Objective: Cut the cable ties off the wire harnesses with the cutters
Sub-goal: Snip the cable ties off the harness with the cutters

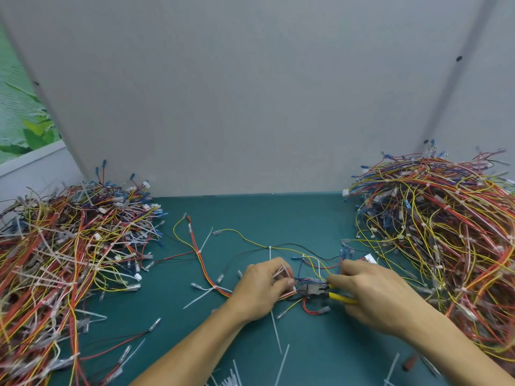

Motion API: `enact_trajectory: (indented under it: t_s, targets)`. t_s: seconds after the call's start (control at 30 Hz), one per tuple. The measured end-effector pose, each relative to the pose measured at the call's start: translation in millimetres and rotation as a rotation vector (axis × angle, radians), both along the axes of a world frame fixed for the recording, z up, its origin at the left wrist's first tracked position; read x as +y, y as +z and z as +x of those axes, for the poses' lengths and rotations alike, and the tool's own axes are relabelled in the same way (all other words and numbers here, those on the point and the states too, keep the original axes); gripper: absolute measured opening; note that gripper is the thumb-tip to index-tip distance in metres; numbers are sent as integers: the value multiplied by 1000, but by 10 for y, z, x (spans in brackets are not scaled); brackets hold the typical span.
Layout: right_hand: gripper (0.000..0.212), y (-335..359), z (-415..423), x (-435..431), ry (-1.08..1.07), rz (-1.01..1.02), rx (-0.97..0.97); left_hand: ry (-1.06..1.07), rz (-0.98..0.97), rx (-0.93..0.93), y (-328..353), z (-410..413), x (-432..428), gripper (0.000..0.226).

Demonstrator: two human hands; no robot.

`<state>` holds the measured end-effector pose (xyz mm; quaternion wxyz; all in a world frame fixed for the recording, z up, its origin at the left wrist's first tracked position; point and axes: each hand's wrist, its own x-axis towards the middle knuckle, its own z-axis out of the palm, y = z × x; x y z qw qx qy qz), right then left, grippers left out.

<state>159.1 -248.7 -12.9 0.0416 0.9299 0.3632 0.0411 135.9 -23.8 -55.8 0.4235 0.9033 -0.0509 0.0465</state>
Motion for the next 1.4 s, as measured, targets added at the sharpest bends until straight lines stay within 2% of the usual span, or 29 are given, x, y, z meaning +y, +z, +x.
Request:
enact_trajectory:
  t_s: [0.27, 0.57, 0.83, 1.13, 1.4]
  targets:
    - [31, 5, 42, 27, 2, 6, 6, -33, -129, 42, 40, -18, 18, 17]
    - [21, 43, 72, 87, 15, -3, 27, -22, -220, 81, 5, -2, 31, 26]
    - [22, 46, 64, 100, 33, -75, -3, -14, -357, 120, 2, -5, 7, 17]
    - [23, 41, 65, 116, 22, -114, -15, -13, -348, 93, -34, 7, 10, 9]
    - [28, 52, 10, 160, -17, -76, 21, 72, -537, 91, 12, 5, 27, 18]
